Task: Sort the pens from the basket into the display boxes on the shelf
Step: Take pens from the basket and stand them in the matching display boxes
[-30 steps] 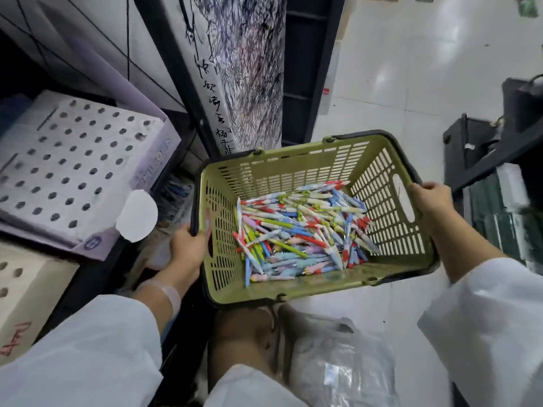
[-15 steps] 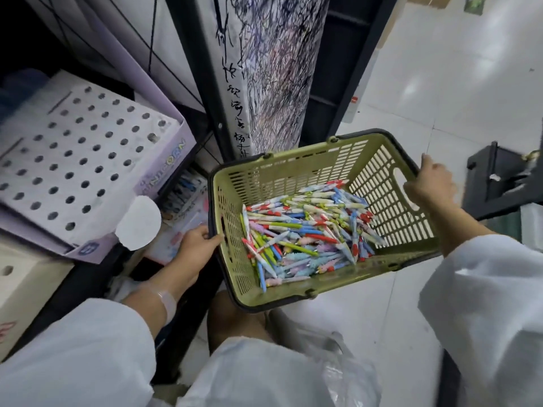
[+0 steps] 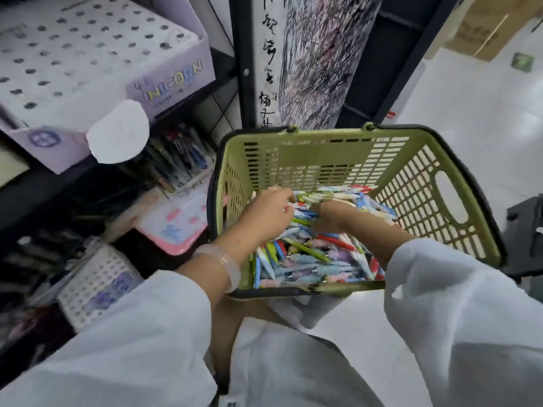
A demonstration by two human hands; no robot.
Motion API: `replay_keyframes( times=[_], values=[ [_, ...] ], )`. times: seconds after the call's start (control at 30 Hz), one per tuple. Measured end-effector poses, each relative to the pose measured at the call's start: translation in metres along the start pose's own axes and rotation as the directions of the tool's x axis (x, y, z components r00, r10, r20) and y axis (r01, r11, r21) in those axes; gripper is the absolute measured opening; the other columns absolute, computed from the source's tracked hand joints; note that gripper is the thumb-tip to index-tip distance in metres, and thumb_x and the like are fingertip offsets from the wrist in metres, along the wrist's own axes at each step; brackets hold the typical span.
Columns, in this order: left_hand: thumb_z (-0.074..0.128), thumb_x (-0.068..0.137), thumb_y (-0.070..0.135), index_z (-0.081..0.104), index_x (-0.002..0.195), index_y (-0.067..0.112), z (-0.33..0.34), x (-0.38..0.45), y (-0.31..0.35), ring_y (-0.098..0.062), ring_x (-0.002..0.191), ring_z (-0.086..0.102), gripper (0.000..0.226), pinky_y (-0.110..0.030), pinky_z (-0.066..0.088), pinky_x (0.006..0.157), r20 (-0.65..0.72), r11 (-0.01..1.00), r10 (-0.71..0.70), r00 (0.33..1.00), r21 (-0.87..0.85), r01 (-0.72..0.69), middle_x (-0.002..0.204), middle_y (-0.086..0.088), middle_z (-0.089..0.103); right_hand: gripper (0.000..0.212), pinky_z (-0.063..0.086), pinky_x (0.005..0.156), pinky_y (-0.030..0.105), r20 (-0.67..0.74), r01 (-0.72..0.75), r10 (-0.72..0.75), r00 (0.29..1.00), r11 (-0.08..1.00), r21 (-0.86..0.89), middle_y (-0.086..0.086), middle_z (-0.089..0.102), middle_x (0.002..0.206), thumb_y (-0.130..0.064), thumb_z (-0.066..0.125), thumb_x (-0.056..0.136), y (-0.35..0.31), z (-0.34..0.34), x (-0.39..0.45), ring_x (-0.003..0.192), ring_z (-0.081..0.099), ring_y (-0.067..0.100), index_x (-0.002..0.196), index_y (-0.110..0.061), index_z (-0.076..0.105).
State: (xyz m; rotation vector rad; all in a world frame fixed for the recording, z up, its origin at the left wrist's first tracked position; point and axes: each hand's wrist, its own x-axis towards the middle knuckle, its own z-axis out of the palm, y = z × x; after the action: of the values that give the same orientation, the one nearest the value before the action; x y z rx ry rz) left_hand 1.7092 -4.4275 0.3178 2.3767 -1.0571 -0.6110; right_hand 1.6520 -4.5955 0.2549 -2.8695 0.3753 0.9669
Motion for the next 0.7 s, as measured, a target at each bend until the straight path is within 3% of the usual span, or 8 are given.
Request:
replay_keyframes(
  times=[0.1, 0.23, 0.33, 0.4, 0.47, 0.53, 0.63, 0.7],
  values=[
    [0.045, 0.095, 0.019, 0.059, 0.114, 0.009, 0.018, 0.005, 0.003, -0.027, 0.104, 0.055, 0.025, -0.039, 0.048, 0.086, 0.044, 0.996, -0.094, 0.995, -0.005, 0.094, 0.120, -0.011, 0.057, 0.060, 0.047, 0.080, 0.036, 0.017, 0.077, -0.076, 0.997, 0.984, -0.160, 0.016, 0.056, 0.119, -0.051, 0.056, 0.084, -0.003, 0.015, 0.016, 0.104, 0.054, 0.032, 0.126, -0.010, 0.044],
    [0.046, 0.095, 0.020, 0.060, 0.108, 0.010, 0.025, 0.010, -0.003, -0.028, 0.096, 0.058, 0.021, -0.037, 0.049, 0.081, -0.019, 0.966, -0.244, 0.969, -0.097, 0.242, 0.109, -0.011, 0.062, 0.068, 0.045, 0.070, 0.035, 0.006, 0.129, -0.130, 0.991, 0.976, -0.175, 0.012, 0.060, 0.110, -0.055, 0.066, 0.076, -0.010, 0.018, 0.035, 0.094, 0.058, 0.030, 0.121, -0.007, 0.046],
    [0.046, 0.095, 0.018, 0.061, 0.102, 0.011, 0.028, 0.013, -0.005, -0.024, 0.089, 0.057, 0.018, -0.032, 0.045, 0.075, -0.049, 0.919, -0.346, 0.937, -0.217, 0.328, 0.103, -0.009, 0.061, 0.061, 0.048, 0.074, 0.035, 0.000, 0.095, -0.097, 0.995, 0.979, -0.181, 0.010, 0.060, 0.104, -0.047, 0.064, 0.078, -0.017, 0.023, 0.037, 0.094, 0.059, 0.030, 0.119, -0.006, 0.047],
    [0.045, 0.095, 0.018, 0.061, 0.104, 0.009, 0.030, 0.013, -0.005, -0.025, 0.086, 0.057, 0.020, -0.032, 0.044, 0.073, -0.035, 0.902, -0.372, 0.928, -0.250, 0.352, 0.101, -0.010, 0.061, 0.051, 0.042, 0.067, 0.032, -0.030, 0.083, -0.091, 0.995, 0.977, -0.197, 0.007, 0.054, 0.094, -0.043, 0.061, 0.081, -0.022, 0.024, 0.033, 0.089, 0.056, 0.026, 0.115, -0.006, 0.048],
    [0.045, 0.096, 0.017, 0.062, 0.104, 0.009, 0.030, 0.012, -0.006, -0.023, 0.084, 0.056, 0.020, -0.029, 0.042, 0.067, -0.043, 0.891, -0.381, 0.924, -0.284, 0.354, 0.097, -0.008, 0.060, 0.042, 0.043, 0.060, 0.031, -0.012, 0.100, -0.102, 0.995, 0.987, -0.126, 0.005, 0.049, 0.084, -0.036, 0.063, 0.082, -0.022, 0.021, 0.031, 0.081, 0.054, 0.024, 0.111, -0.006, 0.053],
    [0.045, 0.096, 0.017, 0.061, 0.102, 0.011, 0.027, 0.010, -0.006, -0.021, 0.082, 0.056, 0.019, -0.026, 0.041, 0.063, -0.064, 0.879, -0.386, 0.920, -0.328, 0.345, 0.093, -0.003, 0.058, 0.034, 0.047, 0.063, 0.032, 0.030, 0.124, -0.122, 0.992, 0.991, -0.059, 0.006, 0.049, 0.083, -0.033, 0.064, 0.084, -0.017, 0.015, 0.029, 0.077, 0.054, 0.023, 0.101, -0.004, 0.058],
    [0.045, 0.096, 0.017, 0.060, 0.099, 0.015, 0.022, 0.007, -0.007, -0.014, 0.096, 0.051, 0.016, -0.027, 0.041, 0.076, -0.089, 0.873, -0.373, 0.924, -0.372, 0.316, 0.103, 0.009, 0.048, 0.028, 0.043, 0.061, 0.028, 0.066, 0.111, -0.118, 0.991, 0.989, 0.097, 0.002, 0.045, 0.069, -0.028, 0.059, 0.089, -0.002, 0.007, 0.024, 0.064, 0.046, 0.017, 0.074, -0.008, 0.046],
    [0.045, 0.096, 0.016, 0.060, 0.097, 0.016, 0.022, 0.004, -0.008, -0.007, 0.100, 0.044, 0.015, -0.027, 0.038, 0.084, -0.090, 0.866, -0.363, 0.927, -0.400, 0.300, 0.106, 0.012, 0.044, 0.019, 0.042, 0.058, 0.025, 0.078, 0.048, -0.066, 0.995, 0.976, 0.212, 0.001, 0.045, 0.074, -0.020, 0.053, 0.090, 0.010, 0.000, 0.017, 0.064, 0.045, 0.016, 0.080, -0.005, 0.048]
  ],
)
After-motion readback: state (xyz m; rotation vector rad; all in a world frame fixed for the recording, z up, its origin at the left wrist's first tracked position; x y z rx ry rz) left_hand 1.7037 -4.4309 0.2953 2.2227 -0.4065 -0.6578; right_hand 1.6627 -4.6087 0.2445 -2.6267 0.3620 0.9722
